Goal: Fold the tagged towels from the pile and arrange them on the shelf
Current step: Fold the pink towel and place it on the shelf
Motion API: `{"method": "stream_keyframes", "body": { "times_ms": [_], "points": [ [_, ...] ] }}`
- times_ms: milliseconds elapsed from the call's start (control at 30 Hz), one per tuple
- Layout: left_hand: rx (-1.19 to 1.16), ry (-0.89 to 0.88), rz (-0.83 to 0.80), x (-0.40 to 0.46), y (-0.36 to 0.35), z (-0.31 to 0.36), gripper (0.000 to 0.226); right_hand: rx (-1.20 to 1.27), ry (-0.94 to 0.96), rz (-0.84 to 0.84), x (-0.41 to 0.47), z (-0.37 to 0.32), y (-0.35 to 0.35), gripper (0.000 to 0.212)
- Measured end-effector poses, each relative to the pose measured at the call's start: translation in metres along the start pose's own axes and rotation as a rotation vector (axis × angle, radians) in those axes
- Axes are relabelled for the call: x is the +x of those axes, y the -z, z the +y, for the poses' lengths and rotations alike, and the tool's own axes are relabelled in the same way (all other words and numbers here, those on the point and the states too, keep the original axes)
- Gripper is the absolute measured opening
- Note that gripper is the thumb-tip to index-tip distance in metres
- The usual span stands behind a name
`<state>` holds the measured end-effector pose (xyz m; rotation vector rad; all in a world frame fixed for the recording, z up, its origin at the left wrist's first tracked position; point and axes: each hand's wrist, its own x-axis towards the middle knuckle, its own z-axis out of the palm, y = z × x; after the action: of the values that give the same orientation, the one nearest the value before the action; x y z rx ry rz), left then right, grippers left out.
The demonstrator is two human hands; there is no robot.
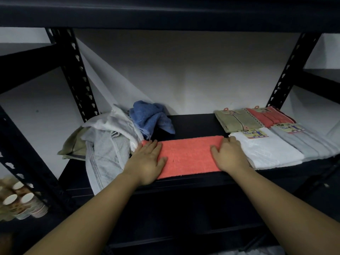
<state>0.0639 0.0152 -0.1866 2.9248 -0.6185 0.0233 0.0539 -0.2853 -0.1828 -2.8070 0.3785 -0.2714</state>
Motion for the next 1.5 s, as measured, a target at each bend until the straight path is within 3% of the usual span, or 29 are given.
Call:
{"method": "stream_keyframes", "body": {
  "times_ms": [133,367,533,600,733,900,1167,1367,1500],
  "points": [
    [-0.007,-0.018,0.012,0.001,-0.003,-0.001,0.077,-0.094,-0.089,0.061,-0.003,-0.007,-0.001,0.051],
    [0.054,-0.08,0.038,0.005,-0.004,-0.003,0.102,-0.039,0.009,0.046,0.002,-0.008,0.002,0.039],
    [-0.088,-0.382,0.033,0.016,0.005,0.007,0.054,0.104,0.032,-0.089,0.009,-0.008,0.039,0.04],
    [-0.104,-0.427,-0.027,0.022,0.007,0.016,0.05,0.229,0.082,-0.111,0.015,-0.003,0.055,0.045],
    [-0.112,-0.42,-0.056,0.039,0.002,0.032,0.053,0.516,0.155,-0.169,0.022,0.01,0.091,0.065],
    [-0.111,-0.429,-0.05,0.06,-0.007,0.06,0.059,0.869,0.124,-0.304,0.034,0.026,0.124,0.054],
    [-0.121,-0.447,-0.028,0.084,-0.012,0.097,0.059,0.9,0.178,-0.322,0.047,0.026,0.138,0.023],
    [-0.176,-0.46,-0.022,0.087,-0.01,0.096,0.057,0.895,0.197,-0.443,0.051,0.008,0.126,0.029],
    [-0.214,-0.388,0.031,0.075,0.0,0.069,0.075,0.925,0.212,-0.537,0.046,-0.012,0.115,0.032]
  ]
}}
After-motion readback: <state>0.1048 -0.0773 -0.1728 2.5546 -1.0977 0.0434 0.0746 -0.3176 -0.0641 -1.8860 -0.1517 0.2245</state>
